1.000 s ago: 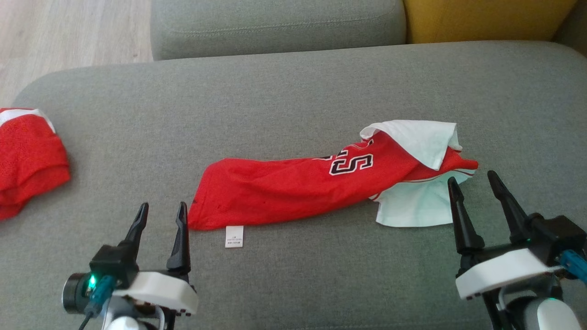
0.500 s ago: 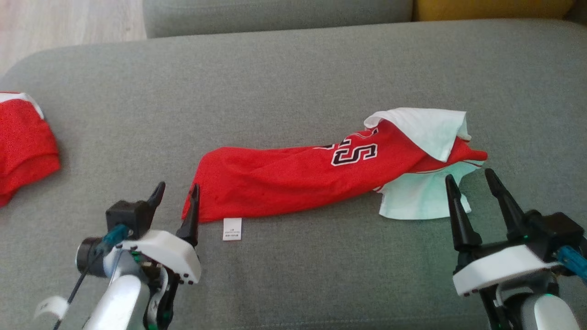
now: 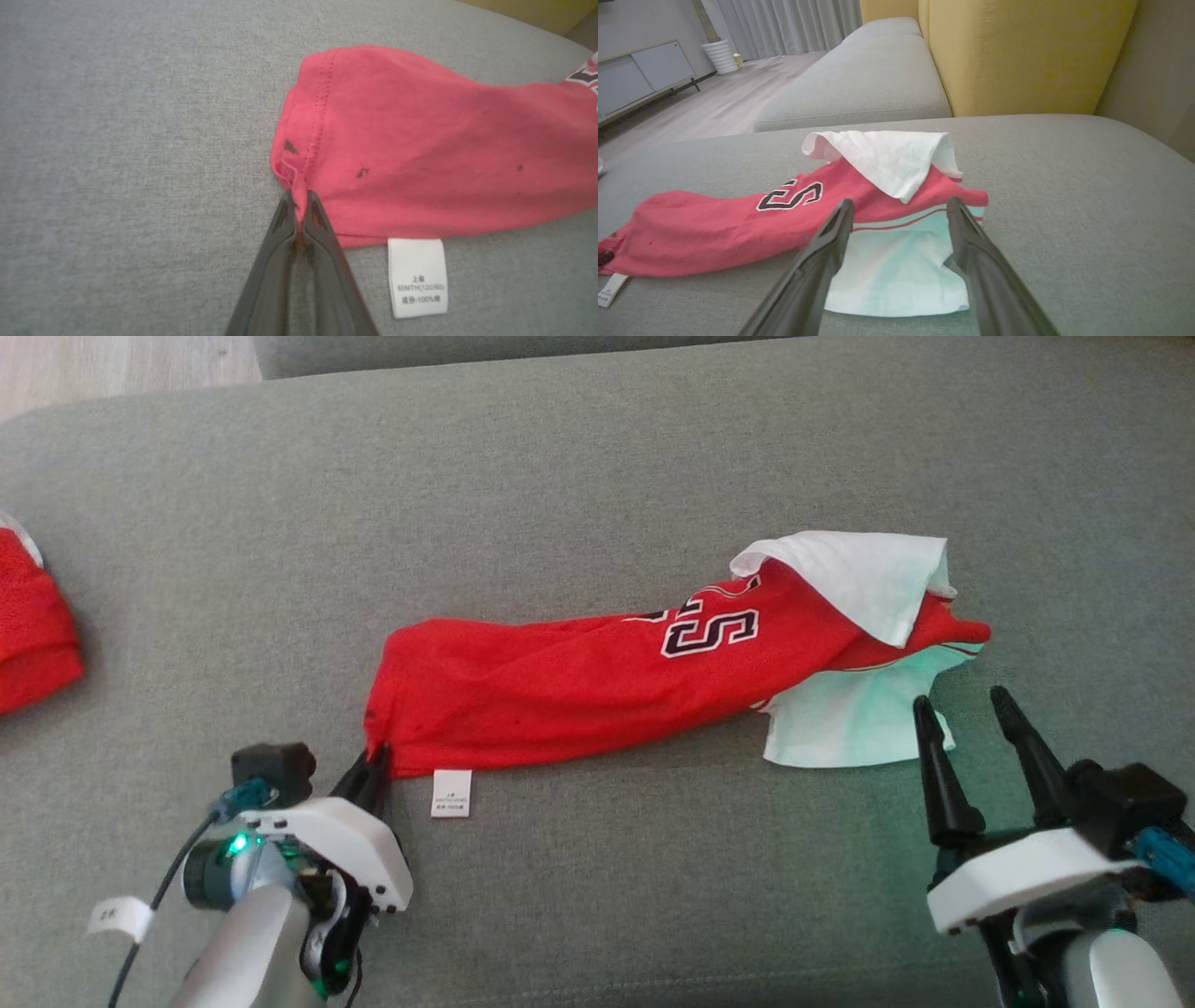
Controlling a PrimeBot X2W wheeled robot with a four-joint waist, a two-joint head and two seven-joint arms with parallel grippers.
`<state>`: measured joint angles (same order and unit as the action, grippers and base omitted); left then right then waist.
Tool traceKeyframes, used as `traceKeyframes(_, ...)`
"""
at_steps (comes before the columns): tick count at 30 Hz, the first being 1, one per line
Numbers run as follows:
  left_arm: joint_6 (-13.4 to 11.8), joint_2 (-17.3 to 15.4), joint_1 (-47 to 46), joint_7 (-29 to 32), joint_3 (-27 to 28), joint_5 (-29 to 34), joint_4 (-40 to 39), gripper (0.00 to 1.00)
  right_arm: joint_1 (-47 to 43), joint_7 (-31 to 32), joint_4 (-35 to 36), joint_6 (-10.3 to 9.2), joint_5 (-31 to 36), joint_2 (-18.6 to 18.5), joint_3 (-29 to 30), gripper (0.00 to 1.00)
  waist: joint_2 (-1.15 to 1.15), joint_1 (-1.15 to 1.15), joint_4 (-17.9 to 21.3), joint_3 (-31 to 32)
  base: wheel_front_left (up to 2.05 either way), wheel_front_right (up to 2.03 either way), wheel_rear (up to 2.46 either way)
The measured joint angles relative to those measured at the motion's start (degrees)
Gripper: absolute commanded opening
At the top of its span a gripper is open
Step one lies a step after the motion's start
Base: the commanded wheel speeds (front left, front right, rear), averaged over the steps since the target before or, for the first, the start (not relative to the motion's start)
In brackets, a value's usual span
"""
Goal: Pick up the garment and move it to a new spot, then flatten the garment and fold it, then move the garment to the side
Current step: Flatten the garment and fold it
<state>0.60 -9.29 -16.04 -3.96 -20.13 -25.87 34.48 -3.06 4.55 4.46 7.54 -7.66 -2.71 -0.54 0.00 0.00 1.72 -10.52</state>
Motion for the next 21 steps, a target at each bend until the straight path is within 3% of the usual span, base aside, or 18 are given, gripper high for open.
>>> traceKeyframes(9,0.43,0.93,-1.05,-4.15,-0.62,0.00,2.91,0.00,0.75,1.79,-13.04,0.00,-0.54,0.09,4.16,1.00,0.00,0.00,-0.57,-0.44,0.00,0.00,0.00)
traceKeyframes(18,0.80,1.90,-4.11,-6.28,-1.54,0.40,3.82,0.00,11.11,1.85,-27.39,0.00,0.35,0.12,6.54,1.00,0.00,0.00,-2.26,-2.31,0.00,0.00,0.00)
traceKeyframes(19,0.93,1.97,-4.21,-6.33,-1.58,0.45,3.83,0.00,11.46,2.03,-28.40,0.00,0.33,0.12,6.59,0.91,0.00,0.00,-2.49,-2.43,0.00,0.00,0.00)
traceKeyframes(21,0.91,2.03,-4.20,-7.12,-1.59,0.51,3.83,0.00,12.07,2.33,-29.37,0.00,-0.64,0.04,6.69,0.06,0.00,0.00,-2.89,-2.56,0.00,0.00,0.00)
